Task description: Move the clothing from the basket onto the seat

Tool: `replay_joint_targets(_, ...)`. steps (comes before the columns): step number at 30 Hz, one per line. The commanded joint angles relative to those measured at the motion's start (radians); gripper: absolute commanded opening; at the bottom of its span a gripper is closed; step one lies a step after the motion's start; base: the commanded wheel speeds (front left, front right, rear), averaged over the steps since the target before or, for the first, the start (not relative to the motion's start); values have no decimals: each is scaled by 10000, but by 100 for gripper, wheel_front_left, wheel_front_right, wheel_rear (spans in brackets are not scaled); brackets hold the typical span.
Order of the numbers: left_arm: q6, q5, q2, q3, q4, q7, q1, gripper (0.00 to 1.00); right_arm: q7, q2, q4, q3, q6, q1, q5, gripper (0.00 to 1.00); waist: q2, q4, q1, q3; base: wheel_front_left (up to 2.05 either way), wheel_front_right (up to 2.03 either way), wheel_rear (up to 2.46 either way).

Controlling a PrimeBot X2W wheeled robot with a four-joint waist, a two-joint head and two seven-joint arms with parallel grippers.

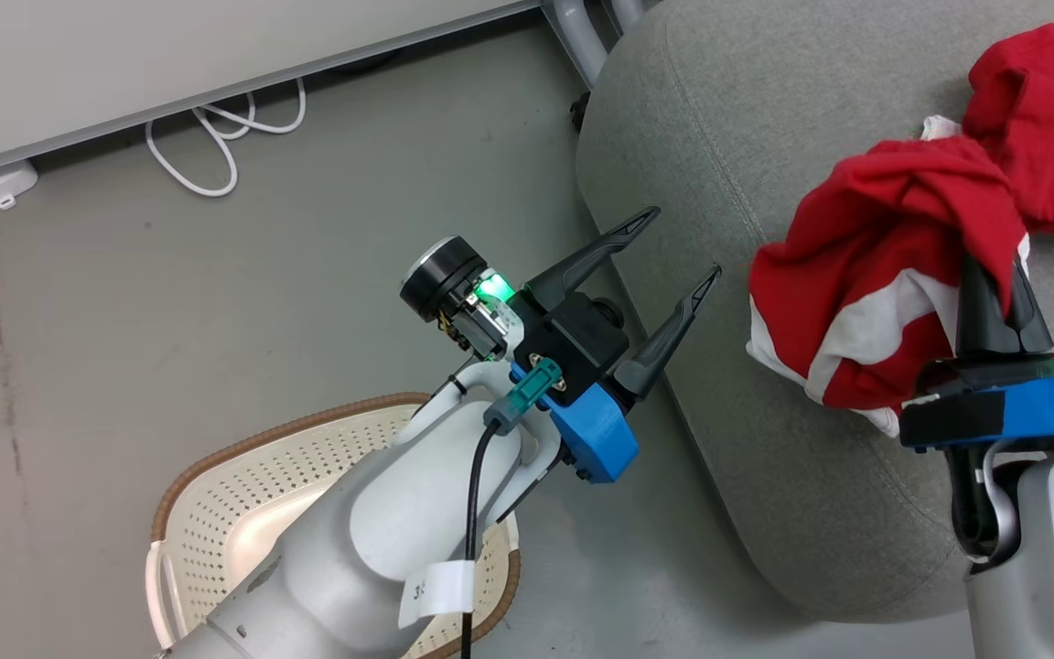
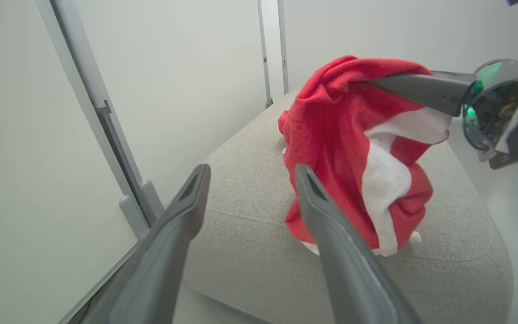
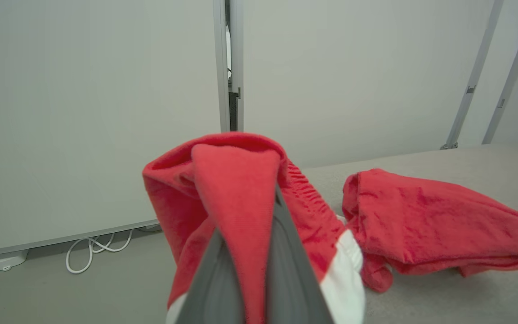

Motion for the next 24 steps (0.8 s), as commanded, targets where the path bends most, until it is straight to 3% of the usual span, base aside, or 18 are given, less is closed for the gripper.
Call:
replay_joint_targets(1, 9, -4, 17, -2, 5, -43, -159, 100, -41, -63, -96, -85, 1, 189, -26, 0, -1, -201, 0, 121, 0, 0, 0)
replay_joint_targets(15, -72, 69, 17, -370, 215, -43, -232, 100, -41, 113, -282, -383, 1, 743, 89, 0, -1, -1041, 0, 497, 0, 0, 0)
replay_joint_targets(24, -123, 75, 18, -391, 263, -43, -309, 100, -41, 191, -343, -431, 1, 811, 136, 0, -1, -1175, 0, 626, 0, 0, 0)
